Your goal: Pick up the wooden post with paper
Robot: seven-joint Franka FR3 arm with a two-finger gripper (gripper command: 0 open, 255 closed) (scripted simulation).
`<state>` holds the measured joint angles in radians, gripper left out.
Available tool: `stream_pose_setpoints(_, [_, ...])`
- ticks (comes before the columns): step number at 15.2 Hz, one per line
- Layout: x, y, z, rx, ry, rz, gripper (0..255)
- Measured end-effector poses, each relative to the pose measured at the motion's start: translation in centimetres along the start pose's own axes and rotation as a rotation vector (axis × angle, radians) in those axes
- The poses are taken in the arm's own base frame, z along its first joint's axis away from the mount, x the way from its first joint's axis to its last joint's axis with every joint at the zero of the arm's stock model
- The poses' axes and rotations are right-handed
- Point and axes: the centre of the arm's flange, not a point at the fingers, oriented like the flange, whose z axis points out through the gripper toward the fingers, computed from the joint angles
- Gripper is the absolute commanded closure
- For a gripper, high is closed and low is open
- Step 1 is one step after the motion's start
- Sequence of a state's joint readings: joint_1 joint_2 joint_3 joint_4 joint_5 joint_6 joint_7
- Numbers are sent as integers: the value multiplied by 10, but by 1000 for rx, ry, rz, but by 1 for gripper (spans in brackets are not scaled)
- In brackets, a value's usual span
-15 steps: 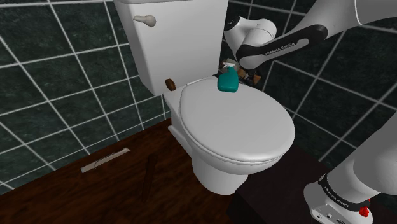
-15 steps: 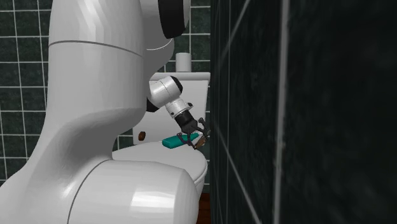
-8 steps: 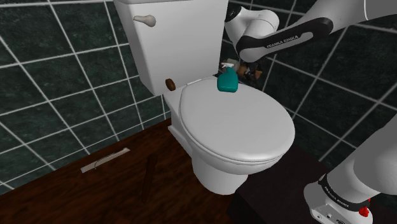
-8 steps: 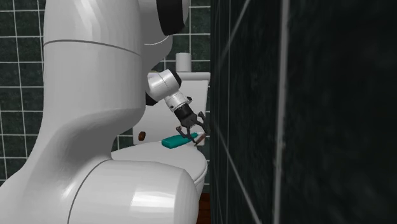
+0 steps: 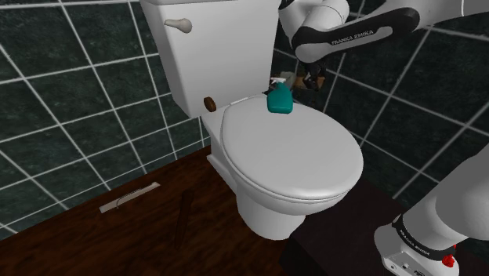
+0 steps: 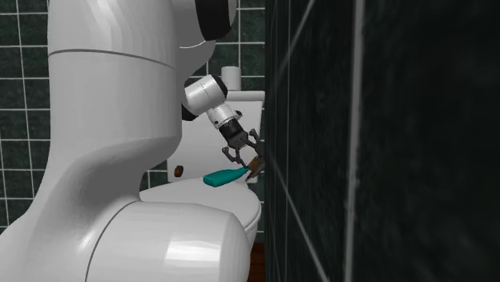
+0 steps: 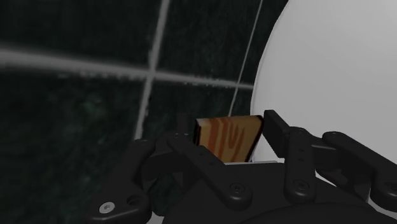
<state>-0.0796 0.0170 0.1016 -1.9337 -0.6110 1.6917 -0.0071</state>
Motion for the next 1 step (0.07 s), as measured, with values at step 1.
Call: stream_pose_setpoints(1, [-1,1,-3,0,0,0,255])
